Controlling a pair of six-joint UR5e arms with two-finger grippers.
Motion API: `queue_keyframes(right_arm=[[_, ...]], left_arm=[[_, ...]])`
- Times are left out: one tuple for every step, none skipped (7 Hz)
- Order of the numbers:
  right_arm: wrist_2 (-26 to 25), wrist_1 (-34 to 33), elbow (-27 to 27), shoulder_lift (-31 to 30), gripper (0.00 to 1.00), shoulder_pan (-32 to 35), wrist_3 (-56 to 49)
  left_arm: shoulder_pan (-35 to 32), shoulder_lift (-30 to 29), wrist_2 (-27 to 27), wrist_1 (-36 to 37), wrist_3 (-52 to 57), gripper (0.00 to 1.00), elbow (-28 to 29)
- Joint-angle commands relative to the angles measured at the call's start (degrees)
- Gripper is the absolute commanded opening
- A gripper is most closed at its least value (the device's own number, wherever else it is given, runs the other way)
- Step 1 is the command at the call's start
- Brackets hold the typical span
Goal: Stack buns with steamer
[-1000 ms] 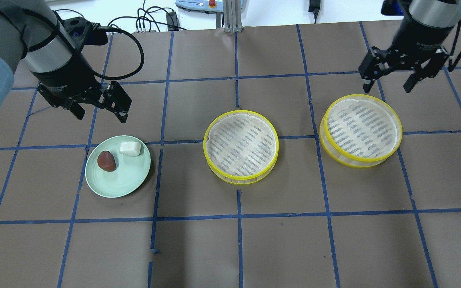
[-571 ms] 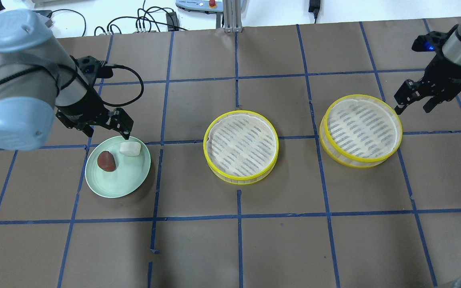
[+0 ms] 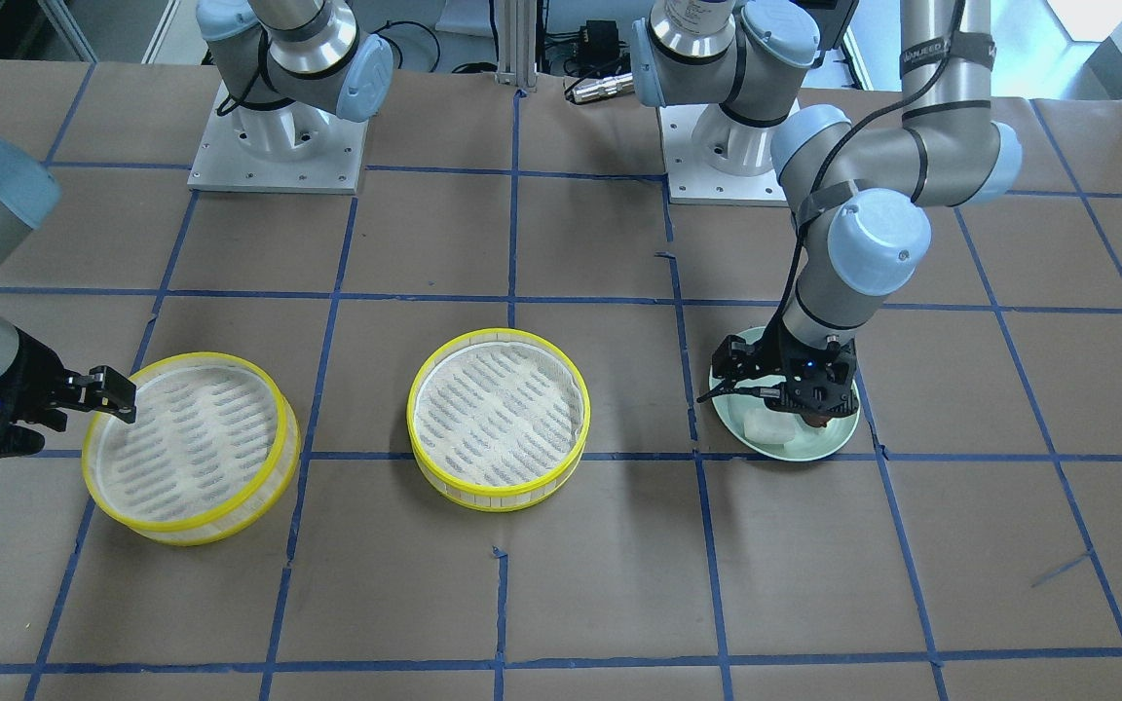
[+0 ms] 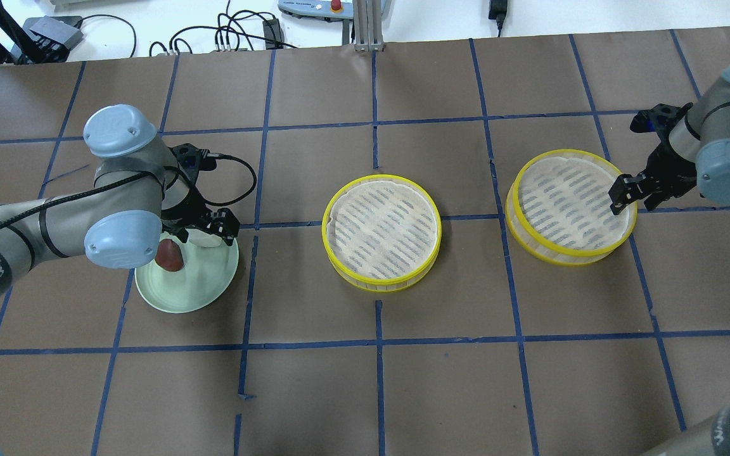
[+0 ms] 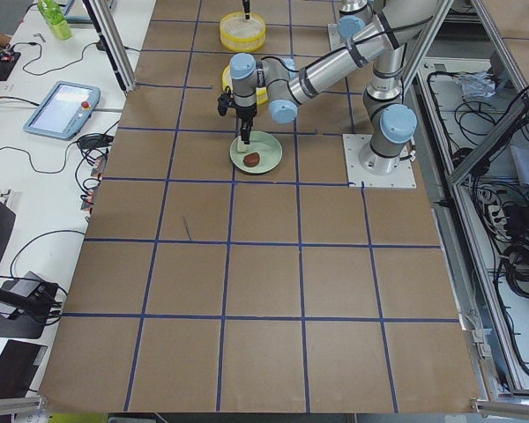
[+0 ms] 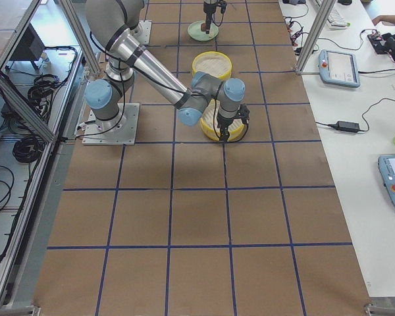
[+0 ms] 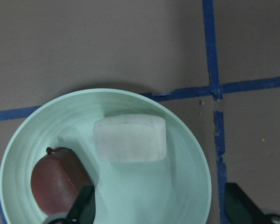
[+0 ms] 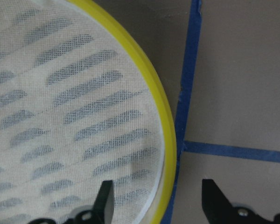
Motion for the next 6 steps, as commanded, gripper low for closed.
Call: queue_keyframes(right_arm=[[-0.1, -0.9, 0.2, 0.2, 0.08, 0.0, 0.0], [-0.1, -0.9, 0.1, 0.1, 0.07, 0.0, 0.0], [-0.3, -0.8, -0.3, 0.0, 0.07, 0.0, 0.0], [-0.6, -0.4, -1.9, -0.4, 0.06, 0.0, 0.8], [-0.4, 2.1, -5.1, -0.9, 0.06, 0.0, 2.3], [-0.1, 9.5, -9.3, -4.5, 0.06, 0.0, 2.4]], left_arm=[[0.0, -2.2, -0.1, 4.0, 0.2, 0.72, 0.4], [0.0, -2.2, -0.1, 4.2, 0.2, 0.16, 0.7], [0.0, -1.7, -0.1, 6.0, 0.4, 0.00, 1.2], [-0.3, -0.3, 0.2, 6.5, 0.1, 0.00, 2.4], [-2.0, 3.1, 0.1, 3.5, -2.5, 0.00, 3.3], [-5.2, 6.7, -0.7, -2.3, -9.1, 0.00, 4.5]])
